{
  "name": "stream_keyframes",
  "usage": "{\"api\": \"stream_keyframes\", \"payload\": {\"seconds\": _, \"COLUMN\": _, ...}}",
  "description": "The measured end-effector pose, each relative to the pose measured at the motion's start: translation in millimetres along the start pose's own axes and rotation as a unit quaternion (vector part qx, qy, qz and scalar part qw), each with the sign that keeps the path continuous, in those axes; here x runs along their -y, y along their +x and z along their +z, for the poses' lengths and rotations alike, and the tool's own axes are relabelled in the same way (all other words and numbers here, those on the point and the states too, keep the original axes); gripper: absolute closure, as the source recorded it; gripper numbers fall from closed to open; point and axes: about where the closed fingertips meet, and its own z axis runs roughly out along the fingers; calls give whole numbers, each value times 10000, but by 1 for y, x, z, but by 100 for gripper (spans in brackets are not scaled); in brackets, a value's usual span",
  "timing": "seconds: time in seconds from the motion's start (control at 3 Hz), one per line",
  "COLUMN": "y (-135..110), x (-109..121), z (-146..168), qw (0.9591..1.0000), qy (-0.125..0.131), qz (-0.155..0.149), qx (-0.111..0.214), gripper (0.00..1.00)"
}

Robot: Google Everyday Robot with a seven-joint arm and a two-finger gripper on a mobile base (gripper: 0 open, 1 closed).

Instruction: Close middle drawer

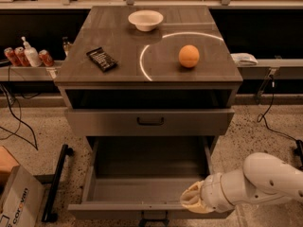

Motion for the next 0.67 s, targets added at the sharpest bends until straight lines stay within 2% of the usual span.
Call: {"api": "stream_keyframes", "payload": {"seconds": 0.67, "y": 39, "x": -5, "z": 35, "qw": 9993, "qy": -2, "qz": 156, "qx": -328, "gripper": 100}}
